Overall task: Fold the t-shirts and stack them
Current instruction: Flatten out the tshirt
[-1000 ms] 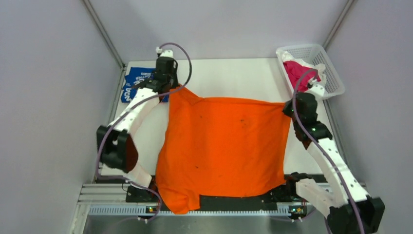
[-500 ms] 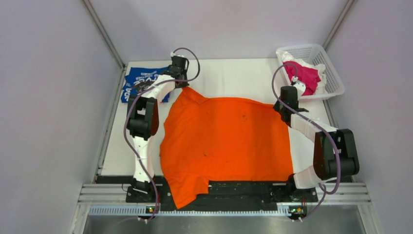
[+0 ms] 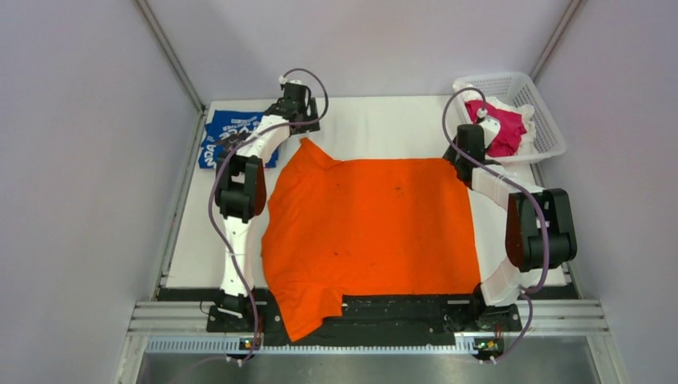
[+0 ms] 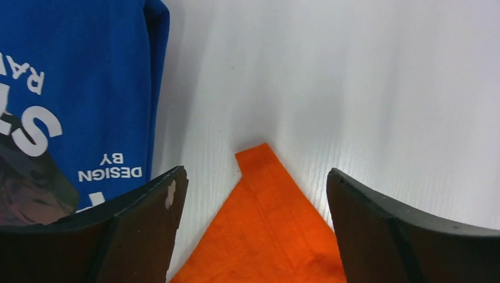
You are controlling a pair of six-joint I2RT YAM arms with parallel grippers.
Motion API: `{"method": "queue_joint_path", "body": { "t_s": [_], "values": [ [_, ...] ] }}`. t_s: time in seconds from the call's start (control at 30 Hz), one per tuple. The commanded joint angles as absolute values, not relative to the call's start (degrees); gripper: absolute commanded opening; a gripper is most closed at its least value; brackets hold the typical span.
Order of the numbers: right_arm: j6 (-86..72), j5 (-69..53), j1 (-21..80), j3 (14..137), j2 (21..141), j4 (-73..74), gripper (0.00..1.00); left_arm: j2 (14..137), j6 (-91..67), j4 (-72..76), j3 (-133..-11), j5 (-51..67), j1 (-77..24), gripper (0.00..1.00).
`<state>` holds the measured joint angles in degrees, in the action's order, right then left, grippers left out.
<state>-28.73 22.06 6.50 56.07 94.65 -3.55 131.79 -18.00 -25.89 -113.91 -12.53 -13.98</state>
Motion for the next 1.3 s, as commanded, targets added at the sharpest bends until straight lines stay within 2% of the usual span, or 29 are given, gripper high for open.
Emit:
{"method": "queue_joint_path", "body": {
  "t_s": [0.0, 0.03, 0.07, 0.1, 0.2, 0.37, 0.5, 1.0, 1.27],
  "values": [
    [-26.1, 20.4, 6.1, 60.5, 93.7, -3.1, 0.62, 129.6, -19.1, -26.8, -117.2, -13.3, -13.5, 0.97],
    [-25.7, 18.6, 6.2, 60.8, 93.2, -2.8, 0.71, 128.9, -19.8, -26.9, -117.0, -12.6, -13.5, 0.99],
    [-25.2, 17.1, 6.3, 60.8, 92.6, -2.7, 0.85, 128.0, -20.7, -27.1, -116.4, -11.7, -13.5, 0.99],
    [-24.9, 15.7, 6.6, 60.5, 91.9, -2.6, 0.91, 127.1, -21.3, -26.9, -115.2, -10.5, -13.5, 0.99],
    [-24.6, 12.4, 8.2, 58.0, 89.5, -3.3, 0.95, 122.3, -24.5, -24.6, -108.3, -5.2, -13.6, 0.99],
    [-25.2, 7.2, 11.5, 52.3, 87.2, -5.7, 0.97, 115.1, -31.9, -13.8, -92.3, 4.8, -14.2, 0.98],
    [-26.6, 3.5, 12.4, 49.8, 88.8, -6.7, 0.97, 115.4, -35.4, -10.0, -87.6, 8.2, -14.7, 0.99],
    [-25.4, 3.8, 12.7, 49.6, 93.0, -5.7, 0.97, 124.0, -37.4, -11.2, -93.2, 9.2, -14.9, 0.99],
    [-25.1, 4.5, 12.8, 50.1, 93.8, -5.1, 0.97, 126.8, -39.2, -7.6, -95.8, 13.6, -14.9, 0.99]
  ]
}}
